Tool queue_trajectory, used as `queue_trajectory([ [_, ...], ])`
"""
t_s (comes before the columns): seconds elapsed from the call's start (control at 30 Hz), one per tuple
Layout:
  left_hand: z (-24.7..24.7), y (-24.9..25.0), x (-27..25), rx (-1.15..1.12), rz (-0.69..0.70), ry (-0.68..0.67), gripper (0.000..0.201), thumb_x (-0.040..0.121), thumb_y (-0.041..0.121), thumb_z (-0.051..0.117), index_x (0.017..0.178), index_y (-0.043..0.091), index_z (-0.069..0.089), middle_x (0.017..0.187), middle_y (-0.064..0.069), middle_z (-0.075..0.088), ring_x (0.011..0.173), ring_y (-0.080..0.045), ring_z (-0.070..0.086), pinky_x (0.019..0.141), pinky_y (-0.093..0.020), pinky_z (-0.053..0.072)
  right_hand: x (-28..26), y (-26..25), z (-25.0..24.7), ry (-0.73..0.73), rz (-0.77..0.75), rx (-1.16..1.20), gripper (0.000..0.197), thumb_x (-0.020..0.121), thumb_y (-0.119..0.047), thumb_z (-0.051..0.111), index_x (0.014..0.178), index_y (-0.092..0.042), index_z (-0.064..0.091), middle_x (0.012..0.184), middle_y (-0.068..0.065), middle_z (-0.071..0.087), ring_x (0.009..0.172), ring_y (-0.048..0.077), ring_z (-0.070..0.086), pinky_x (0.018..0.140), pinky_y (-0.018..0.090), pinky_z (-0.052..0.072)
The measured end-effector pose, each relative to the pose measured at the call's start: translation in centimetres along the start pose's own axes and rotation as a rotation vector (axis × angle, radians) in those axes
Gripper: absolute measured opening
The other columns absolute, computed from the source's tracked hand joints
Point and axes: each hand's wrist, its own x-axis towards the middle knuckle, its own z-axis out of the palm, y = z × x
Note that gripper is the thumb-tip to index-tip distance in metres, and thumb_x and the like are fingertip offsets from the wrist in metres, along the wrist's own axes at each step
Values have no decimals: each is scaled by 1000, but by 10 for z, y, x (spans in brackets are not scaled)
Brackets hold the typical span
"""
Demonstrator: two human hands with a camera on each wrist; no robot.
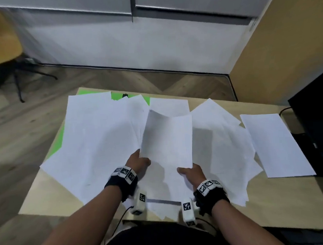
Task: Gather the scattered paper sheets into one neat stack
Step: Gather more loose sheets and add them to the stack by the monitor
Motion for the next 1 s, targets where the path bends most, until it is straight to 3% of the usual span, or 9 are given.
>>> queue_trajectory([
  [0.07,-31,5,-4,112,12,100,32,73,20,66,104,26,64,95,0,71,94,-26,67,87,-33,53,0,-1,16,64,-28,-113,19,76,6,66,70,-11,64,81,5,65,79,19,58,77,28,45],
  [0.13,-67,0,4,201,32,283,25,82,26,66,107,24,65,102,-3,69,103,-26,64,91,-34,52,0,-4,30,123,-42,-196,11,80,4,63,79,-7,63,83,6,62,80,18,56,74,24,41],
  [0.23,-109,-20,14,479,-53,600,57,75,51,70,117,17,55,120,-12,50,118,-34,44,96,-46,42,6,1,43,204,-26,-248,17,83,0,59,98,-6,66,95,8,66,87,20,59,77,22,39],
  [0.3,-129,-30,17,525,-163,672,82,67,63,72,123,9,45,125,-15,43,121,-36,37,96,-51,38,11,8,52,222,-12,-299,23,83,-3,59,103,-6,68,103,11,70,89,23,60,79,24,40],
  [0.43,-141,-35,27,522,-268,645,99,60,67,77,124,3,39,128,-15,39,125,-35,32,93,-52,41,14,16,61,280,-9,-356,31,83,-6,57,111,-9,69,109,14,71,96,30,63,84,27,45],
  [0.53,-141,-30,34,571,-266,609,95,60,64,79,123,3,40,127,-14,36,123,-35,33,86,-51,45,14,14,65,306,6,-382,35,83,-6,55,115,-11,67,114,14,70,104,33,63,92,31,48],
  [0.73,-141,-24,42,518,-227,507,80,65,43,80,122,5,40,127,-15,36,119,-38,40,87,-47,45,9,14,70,334,-1,-406,34,86,-6,52,117,-11,64,116,15,68,107,34,60,89,30,44],
  [0.9,-131,-21,51,253,-39,382,83,73,20,71,145,17,32,137,-11,49,124,-33,52,103,-43,45,8,15,71,327,-6,-419,33,85,-7,53,116,-11,64,115,14,68,105,35,61,88,31,44],
  [1.0,-119,-22,52,230,84,343,69,84,9,59,148,20,34,142,-10,50,126,-30,51,104,-37,43,6,15,69,327,-15,-399,33,85,-8,55,117,-12,65,114,13,69,105,33,62,87,29,44],
])
